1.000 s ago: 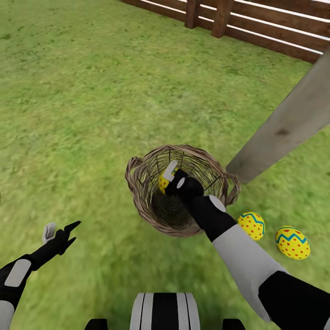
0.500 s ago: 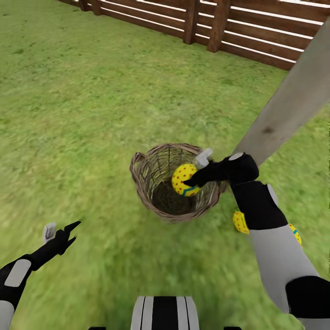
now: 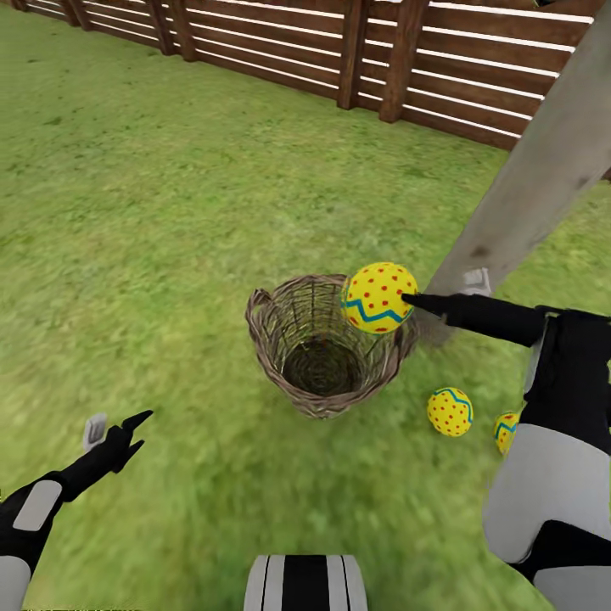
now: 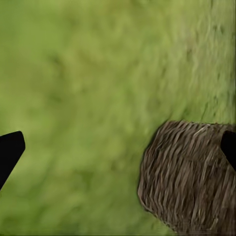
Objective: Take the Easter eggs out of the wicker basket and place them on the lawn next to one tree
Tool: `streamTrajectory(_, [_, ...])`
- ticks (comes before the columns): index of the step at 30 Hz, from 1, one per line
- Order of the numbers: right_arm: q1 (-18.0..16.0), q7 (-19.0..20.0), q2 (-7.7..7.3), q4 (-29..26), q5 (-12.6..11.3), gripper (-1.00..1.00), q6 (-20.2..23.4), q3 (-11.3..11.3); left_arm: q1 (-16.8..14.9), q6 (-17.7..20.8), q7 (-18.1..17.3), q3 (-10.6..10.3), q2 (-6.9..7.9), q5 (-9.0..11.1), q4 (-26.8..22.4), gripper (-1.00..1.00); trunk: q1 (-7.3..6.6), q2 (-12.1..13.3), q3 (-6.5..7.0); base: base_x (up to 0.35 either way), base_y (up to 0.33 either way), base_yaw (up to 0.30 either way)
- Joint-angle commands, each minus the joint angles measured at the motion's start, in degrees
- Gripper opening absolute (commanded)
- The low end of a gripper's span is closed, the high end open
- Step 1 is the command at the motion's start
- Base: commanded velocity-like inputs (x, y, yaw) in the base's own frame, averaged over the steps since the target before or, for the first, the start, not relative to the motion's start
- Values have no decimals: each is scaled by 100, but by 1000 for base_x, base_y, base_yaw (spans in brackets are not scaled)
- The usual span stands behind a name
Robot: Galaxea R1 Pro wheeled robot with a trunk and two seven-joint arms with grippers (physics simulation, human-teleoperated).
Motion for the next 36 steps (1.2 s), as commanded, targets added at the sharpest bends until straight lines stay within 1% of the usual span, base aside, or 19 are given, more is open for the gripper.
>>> streamTrajectory(1, [106,60,6,-5,48,-100,74,-951,-3,39,-8,16,-6,13,5,100,-5,0,20,-249,0,0])
streamTrajectory(2, [188,60,8,-5,23,-100,73,-1165,-5,39,-8,16,-7,9,7,100,-7,1,42,-305,0,0])
streamTrajectory(5, [531,60,15,-5,-3,-100,73,-1377,-13,39,-8,16,-23,6,23,100,-15,5,108,-335,0,0])
streamTrajectory(6, [606,60,12,-2,-7,-100,74,-1533,-17,39,-8,16,-25,6,24,100,-17,7,131,-343,0,0])
streamTrajectory(7, [810,60,1,26,-1,-100,66,-2213,-19,39,-7,16,-28,6,25,100,-20,8,153,-344,0,0])
streamTrajectory(11, [1255,60,-11,91,22,-100,47,-2464,-15,39,-6,16,-43,6,25,100,-30,13,241,-344,0,0])
streamTrajectory(13, [1342,4,-15,172,91,-100,-12,-2887,-19,39,-8,16,-48,6,21,100,-36,16,286,-131,0,0])
streamTrajectory(14, [1382,-85,-16,193,120,-100,-32,-2992,-19,39,-8,-17,-59,6,19,100,-38,17,308,-33,0,0])
streamTrajectory(15, [1427,-379,-22,208,197,-100,-181,-3066,-20,39,-6,-175,-104,8,3,100,-41,19,330,-11,0,0])
streamTrajectory(18, [1449,-1824,-33,489,527,-100,-1455,-3123,-48,39,-7,-510,-200,14,-32,100,-48,23,396,-2,0,0])
streamTrajectory(21, [1450,-3302,-34,852,698,-100,-2520,-3125,-62,41,-14,-558,-205,15,-62,100,-56,27,463,0,0,0])
streamTrajectory(23, [1450,-4323,-12,973,1089,-100,-3041,-3101,-64,53,-30,-637,-208,15,-280,100,-61,30,507,0,0,0])
streamTrajectory(25, [1450,-5251,2,1452,1560,-100,-3467,-2949,-65,56,-60,-1311,-224,16,-522,100,-66,32,551,0,0,0])
streamTrajectory(26, [1450,-5773,-8,1771,1694,-100,-3734,-2750,-65,57,-71,-1593,-229,21,-658,100,-69,34,574,0,0,0])
streamTrajectory(27, [1450,-6326,-19,2050,1747,-100,-3979,-2554,-65,57,-77,-1738,-234,22,-786,100,-72,35,596,0,0,0])
streamTrajectory(29, [1450,-7027,-37,2327,1770,-100,-4268,-2391,-65,60,-95,-1818,-238,23,-874,100,-72,35,596,0,0,0])
streamTrajectory(31, [1450,-7252,-30,2408,1784,-100,-4459,-2351,-65,71,-174,-1831,-225,32,-900,100,-72,35,596,0,0,0])
streamTrajectory(34, [1450,-7285,-12,2432,1796,-100,-4696,-2341,-65,62,-827,-1843,-220,21,-934,100,-72,35,596,104,-99,0])
streamTrajectory(36, [1450,-7293,-2,2430,1800,-100,-4767,-2343,-65,58,-1039,-1848,-226,10,-940,100,-72,35,596,209,-205,0])
